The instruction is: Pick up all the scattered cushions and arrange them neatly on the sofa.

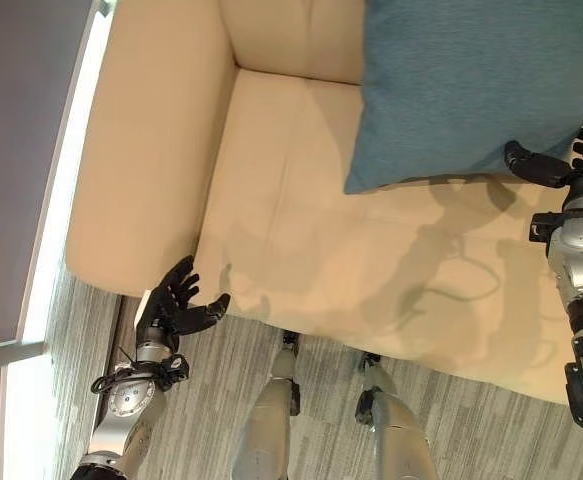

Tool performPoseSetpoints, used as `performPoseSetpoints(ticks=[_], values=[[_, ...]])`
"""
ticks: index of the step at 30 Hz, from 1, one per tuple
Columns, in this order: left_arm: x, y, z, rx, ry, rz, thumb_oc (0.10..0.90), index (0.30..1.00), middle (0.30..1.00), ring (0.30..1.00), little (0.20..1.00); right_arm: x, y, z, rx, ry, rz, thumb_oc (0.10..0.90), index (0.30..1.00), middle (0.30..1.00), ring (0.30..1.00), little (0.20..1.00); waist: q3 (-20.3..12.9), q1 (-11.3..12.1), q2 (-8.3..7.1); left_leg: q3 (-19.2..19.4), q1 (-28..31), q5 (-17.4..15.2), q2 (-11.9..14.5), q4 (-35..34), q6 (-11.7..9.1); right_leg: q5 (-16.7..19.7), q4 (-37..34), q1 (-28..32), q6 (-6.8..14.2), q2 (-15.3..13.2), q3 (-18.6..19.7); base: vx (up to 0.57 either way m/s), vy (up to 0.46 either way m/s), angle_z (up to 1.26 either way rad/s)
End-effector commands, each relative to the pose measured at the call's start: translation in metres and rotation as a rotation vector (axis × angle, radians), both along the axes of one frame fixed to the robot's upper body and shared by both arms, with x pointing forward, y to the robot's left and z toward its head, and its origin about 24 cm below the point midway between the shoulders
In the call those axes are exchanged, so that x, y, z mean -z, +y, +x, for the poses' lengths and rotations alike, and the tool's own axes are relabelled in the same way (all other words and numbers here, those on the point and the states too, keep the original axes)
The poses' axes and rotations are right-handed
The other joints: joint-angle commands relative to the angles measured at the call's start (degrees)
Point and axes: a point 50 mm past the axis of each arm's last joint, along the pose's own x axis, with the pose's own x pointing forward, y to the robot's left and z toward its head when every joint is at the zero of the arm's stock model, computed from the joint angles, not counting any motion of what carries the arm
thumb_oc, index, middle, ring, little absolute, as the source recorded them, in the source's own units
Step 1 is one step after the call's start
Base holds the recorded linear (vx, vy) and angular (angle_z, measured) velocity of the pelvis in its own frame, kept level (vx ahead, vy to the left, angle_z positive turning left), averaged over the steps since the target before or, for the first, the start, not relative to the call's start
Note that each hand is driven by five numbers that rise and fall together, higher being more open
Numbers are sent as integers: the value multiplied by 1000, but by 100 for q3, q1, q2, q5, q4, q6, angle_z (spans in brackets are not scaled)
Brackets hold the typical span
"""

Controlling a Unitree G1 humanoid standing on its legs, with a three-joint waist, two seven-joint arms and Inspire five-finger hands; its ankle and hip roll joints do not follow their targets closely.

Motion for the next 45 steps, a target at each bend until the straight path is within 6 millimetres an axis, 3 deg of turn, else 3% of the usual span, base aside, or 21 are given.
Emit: performPoseSetpoints(ticks=[1, 9, 17, 24, 25, 26, 34, 37, 41, 45], values=[[-41, -3, 19, 26, -221, -25, 800, 900, 900, 900, 900, -50, 6, -6, -93, -173, -141, 400, 300, 300, 300, 300, -545, -49, -352, 346, 363, -613, -273, 23, -323, -552, -545, 479, 337, 39, 261, 20, -46, 28], [-47, -17, 25, 84, -242, -13, 800, 900, 900, 900, 900, -59, 26, -3, -171, -227, -183, 400, 300, 300, 300, 300, -556, -29, -349, 304, 375, -622, -255, 23, -335, -574, -594, 531, 350, 73, 216, 7, -18, 9], [-35, -30, 23, 112, -199, -49, 800, 900, 900, 900, 900, -64, 60, 3, -287, -323, -153, 400, 300, 300, 300, 300, -546, -78, -208, 388, 446, -667, -262, 23, -317, -599, -555, 535, 368, 15, 227, -1, 13, -2], [-40, -35, 28, 111, -224, -66, 800, 900, 900, 900, 900, -66, 75, 8, -310, -340, -152, 400, 300, 300, 300, 300, -507, -82, -113, 420, 455, -669, -283, 23, -301, -583, -545, 514, 382, -14, 244, -2, 4, 0], [-42, -36, 28, 109, -230, -64, 800, 900, 900, 900, 900, -66, 75, 8, -300, -342, -160, 755, 832, 832, 832, 832, -490, -88, -95, 418, 449, -673, -292, 23, -294, -587, -526, 504, 384, -18, 255, 0, 0, 0], [-42, -36, 29, 108, -233, -65, 800, 900, 900, 900, 900, -67, 75, 8, -299, -342, -166, 800, 900, 900, 900, 900, -482, -86, -93, 415, 451, -671, -290, 23, -292, -587, -518, 505, 383, -22, 255, 0, 0, 0], [-38, -30, 25, 91, -216, -56, 800, 900, 900, 900, 900, -60, 51, -10, -236, -280, -297, 800, 900, 900, 900, 900, -472, -195, -200, 373, 544, -684, -291, 23, -276, -630, -475, 633, 378, -13, 219, 0, 0, 0], [-31, -25, 20, 86, -182, -44, 800, 900, 900, 900, 900, -42, 33, -30, -224, -212, -361, 800, 900, 900, 900, 900, -556, -330, -319, 370, 724, -737, -291, 23, -253, -681, -451, 851, 387, -28, 192, 32, -21, 4], [-19, -23, 12, 82, -128, -61, 800, 900, 900, 900, 900, -19, 27, -45, -238, -175, -333, 800, 900, 900, 900, 900, -684, -446, -359, 402, 996, -836, -320, 23, -204, -709, -443, 1121, 404, -53, 219, 35, 32, 9], [-19, -23, 12, 82, -128, -61, 800, 900, 900, 900, 900, -19, 27, -45, -237, -175, -333, 800, 900, 900, 900, 900, -684, -444, -359, 402, 996, -837, -320, 23, -204, -709, -443, 1121, 404, -53, 219, 6, 9, 1]])
